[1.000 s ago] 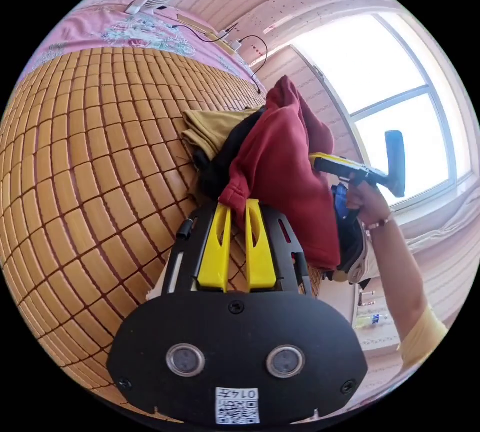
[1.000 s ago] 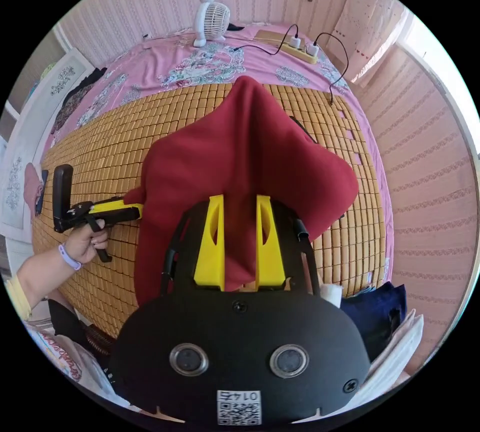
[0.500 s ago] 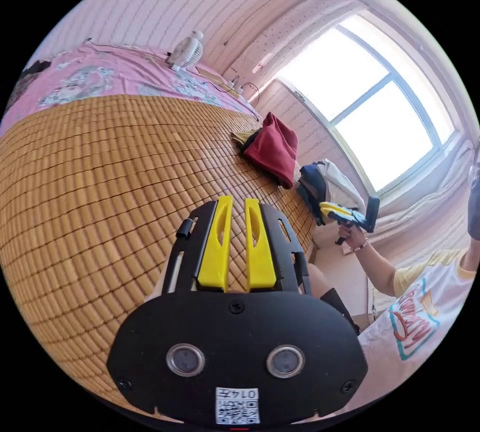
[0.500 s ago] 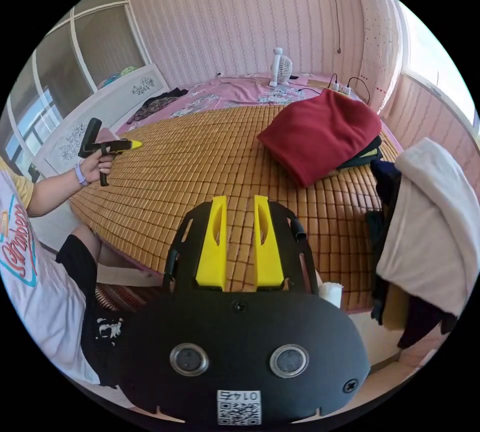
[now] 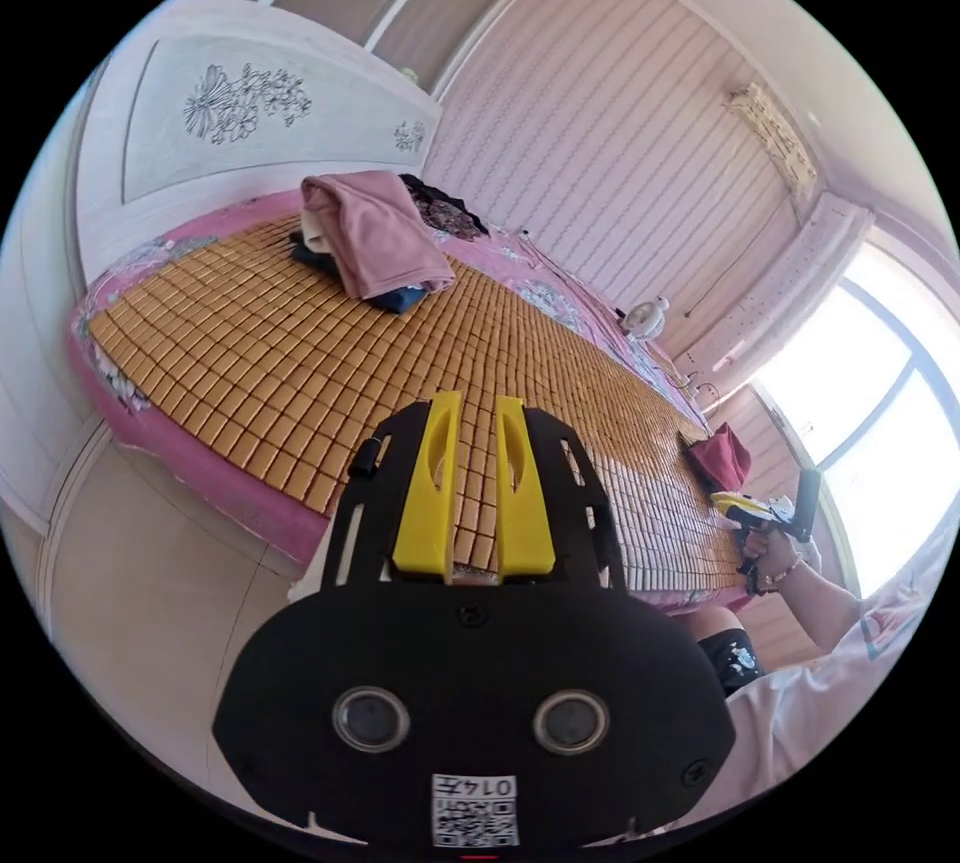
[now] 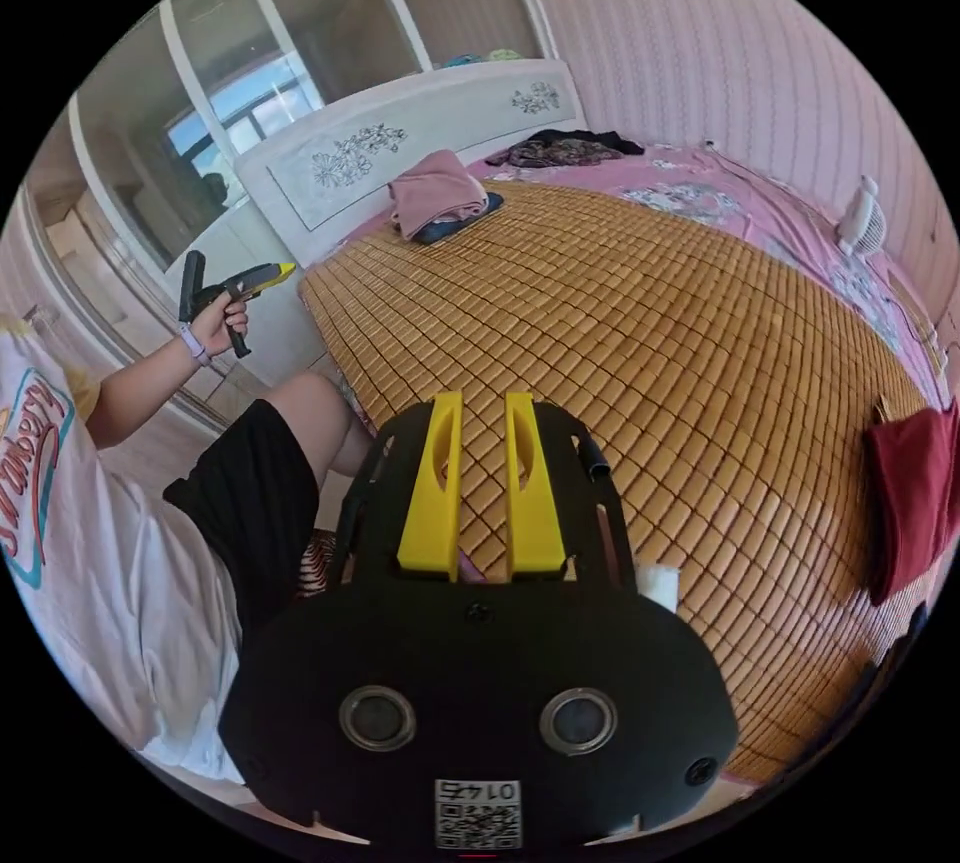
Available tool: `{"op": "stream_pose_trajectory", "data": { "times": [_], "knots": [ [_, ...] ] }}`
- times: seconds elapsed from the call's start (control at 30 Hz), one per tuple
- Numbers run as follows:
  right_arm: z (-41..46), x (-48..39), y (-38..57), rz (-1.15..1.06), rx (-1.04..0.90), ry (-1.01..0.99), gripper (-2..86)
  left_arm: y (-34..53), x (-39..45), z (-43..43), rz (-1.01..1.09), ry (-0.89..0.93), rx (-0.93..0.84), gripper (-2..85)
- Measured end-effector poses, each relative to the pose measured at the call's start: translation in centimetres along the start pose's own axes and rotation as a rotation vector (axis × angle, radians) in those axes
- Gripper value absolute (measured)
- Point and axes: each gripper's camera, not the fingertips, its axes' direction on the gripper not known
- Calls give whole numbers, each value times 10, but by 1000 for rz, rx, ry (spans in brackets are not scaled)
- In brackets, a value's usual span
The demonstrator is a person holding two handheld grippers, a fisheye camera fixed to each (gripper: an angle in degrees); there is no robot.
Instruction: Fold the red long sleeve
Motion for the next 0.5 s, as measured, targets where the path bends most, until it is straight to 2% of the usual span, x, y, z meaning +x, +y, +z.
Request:
{"op": "stream_pose_trajectory", "data": {
  "times": [0.1, 0.23, 0.37, 0.5],
  "knots": [
    [59, -34, -79, -157, -101, -78, 94, 3, -34, 7, -49, 21, -55, 52],
    [130, -84, -160, -327, -184, -26, 107, -18, -71, 20, -75, -8, -19, 50],
    [194, -144, -226, -492, -129, 93, 109, -51, -99, 42, -37, -39, 34, 47],
    [263, -183, -280, -572, -128, 128, 108, -95, -134, 89, -47, -49, -41, 60]
  ]
}}
